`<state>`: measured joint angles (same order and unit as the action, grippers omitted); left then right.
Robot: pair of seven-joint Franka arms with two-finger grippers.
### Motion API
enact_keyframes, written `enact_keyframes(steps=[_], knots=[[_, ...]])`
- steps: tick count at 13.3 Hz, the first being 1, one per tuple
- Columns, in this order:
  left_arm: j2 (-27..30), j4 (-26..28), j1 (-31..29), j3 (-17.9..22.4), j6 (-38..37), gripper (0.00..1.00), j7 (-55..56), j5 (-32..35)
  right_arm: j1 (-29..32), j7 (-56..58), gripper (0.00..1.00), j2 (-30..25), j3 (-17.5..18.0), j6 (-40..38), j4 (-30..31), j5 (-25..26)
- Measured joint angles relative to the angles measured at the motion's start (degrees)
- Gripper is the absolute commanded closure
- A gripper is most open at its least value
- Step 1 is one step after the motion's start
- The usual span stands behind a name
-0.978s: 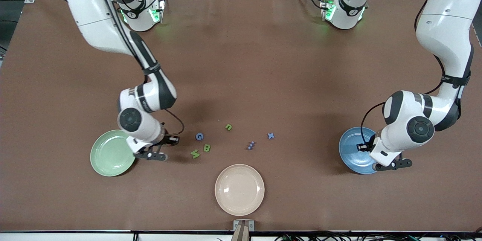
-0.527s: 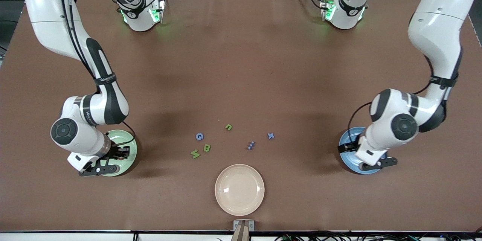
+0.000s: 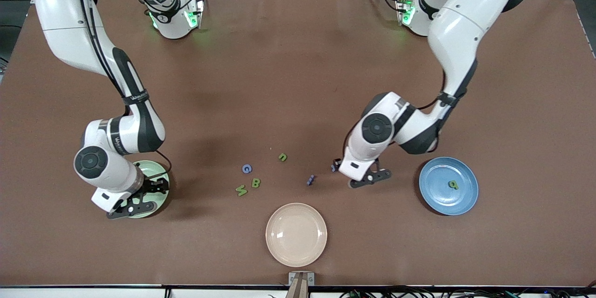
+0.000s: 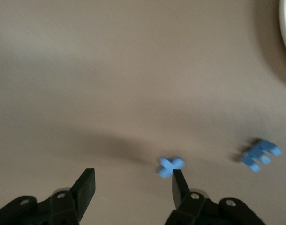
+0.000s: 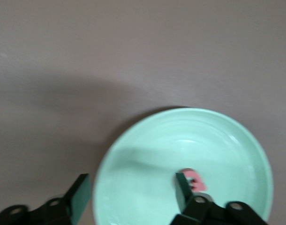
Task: Sort upper and lower case letters into plates
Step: 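Release pink on the green plate, then grasp a blue letter with the right gripper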
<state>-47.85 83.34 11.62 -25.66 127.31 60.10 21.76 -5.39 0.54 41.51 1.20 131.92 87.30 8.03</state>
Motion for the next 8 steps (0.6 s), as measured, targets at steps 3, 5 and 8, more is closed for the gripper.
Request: enact_keyframes(steps=[3,5,8], knots=[[-3.48,-2.92,4.28,2.99,0.35,0.50,3.12,0.00,-5.45,-12.85,0.12,0.00,2.40,0.07,-0.05,0.02],[-4.66,-5.03,7.43,6.55,0.51,0.53,3.36,0.00,-9.61,-21.17,0.12,0.00,3.52,0.70,-0.05,0.03],[-6.29,-7.23,8.50,7.34,0.82,0.54,3.53,0.00,-14.70,-29.24,0.12,0.77,3.71,4.58,0.02,0.03]])
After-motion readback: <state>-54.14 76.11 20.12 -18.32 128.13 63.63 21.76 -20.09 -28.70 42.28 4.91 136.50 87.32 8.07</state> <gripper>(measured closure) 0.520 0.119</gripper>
